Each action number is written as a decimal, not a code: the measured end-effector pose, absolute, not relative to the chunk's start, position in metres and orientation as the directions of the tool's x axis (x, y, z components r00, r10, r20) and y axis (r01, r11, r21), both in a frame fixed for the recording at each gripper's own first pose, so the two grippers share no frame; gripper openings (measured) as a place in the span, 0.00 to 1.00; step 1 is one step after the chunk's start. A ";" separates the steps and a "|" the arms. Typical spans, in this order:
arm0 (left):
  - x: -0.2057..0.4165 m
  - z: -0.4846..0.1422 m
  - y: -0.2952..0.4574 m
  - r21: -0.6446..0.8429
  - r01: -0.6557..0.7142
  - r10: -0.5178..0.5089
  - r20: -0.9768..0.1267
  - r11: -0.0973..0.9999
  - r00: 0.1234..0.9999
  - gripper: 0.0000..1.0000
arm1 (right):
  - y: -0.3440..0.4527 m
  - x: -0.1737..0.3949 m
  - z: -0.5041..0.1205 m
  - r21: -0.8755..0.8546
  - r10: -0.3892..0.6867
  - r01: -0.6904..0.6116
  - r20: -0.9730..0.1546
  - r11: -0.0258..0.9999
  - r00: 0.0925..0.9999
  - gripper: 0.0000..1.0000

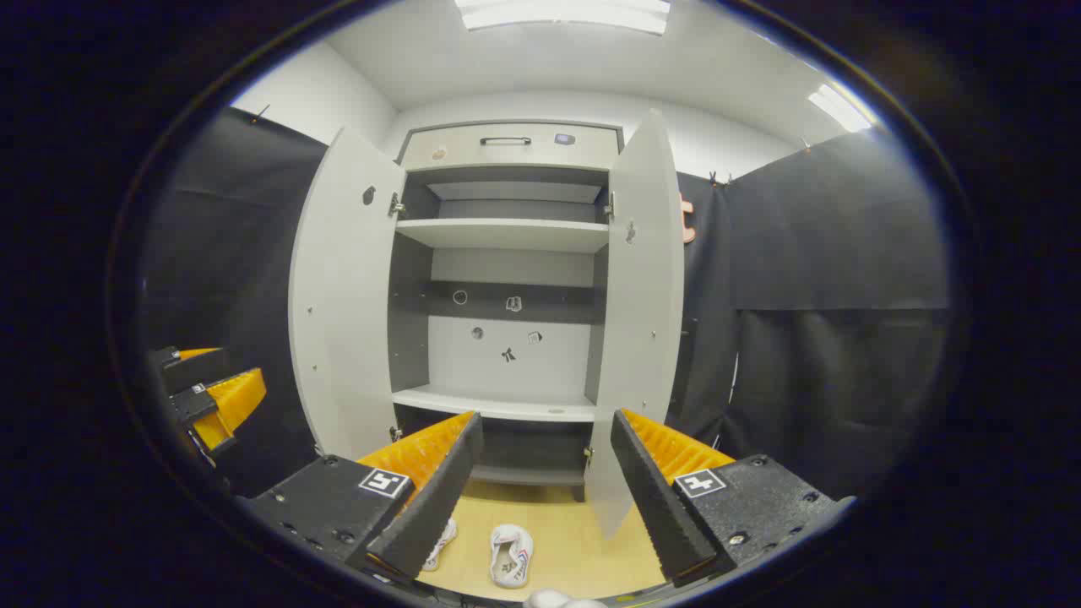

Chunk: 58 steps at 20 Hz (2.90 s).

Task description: Grab one shoe with the right hand and put it into the shoe cabinet, grab the other shoe with the left hand and put it into the shoe cabinet; then close the right door with the right hand and the left door with the left hand.

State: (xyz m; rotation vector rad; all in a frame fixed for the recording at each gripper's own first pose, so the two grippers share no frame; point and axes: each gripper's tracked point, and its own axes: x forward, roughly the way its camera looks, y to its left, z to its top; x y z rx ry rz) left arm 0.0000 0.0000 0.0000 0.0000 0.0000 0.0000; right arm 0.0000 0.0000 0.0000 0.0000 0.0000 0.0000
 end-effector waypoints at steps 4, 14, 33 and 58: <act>0.000 -0.001 0.001 -0.013 -0.003 0.003 -0.004 1.000 1.000 0.96 | 0.004 -0.001 0.000 0.003 0.008 -0.008 0.003 1.000 1.000 0.99; -0.003 -0.002 0.002 -0.011 -0.024 0.024 -0.020 1.000 1.000 0.96 | 0.015 0.001 -0.011 -0.013 0.021 -0.022 -0.017 1.000 1.000 0.99; 0.004 -0.035 0.021 0.036 -0.068 0.072 -0.110 0.997 0.991 0.96 | 0.090 0.038 -0.361 0.011 0.140 -0.170 -0.627 0.985 0.766 0.93; 0.056 -0.054 0.019 0.073 -0.135 0.147 -0.187 0.988 0.971 0.96 | 0.088 0.173 -0.447 0.164 0.176 -0.082 -0.715 0.983 0.677 0.05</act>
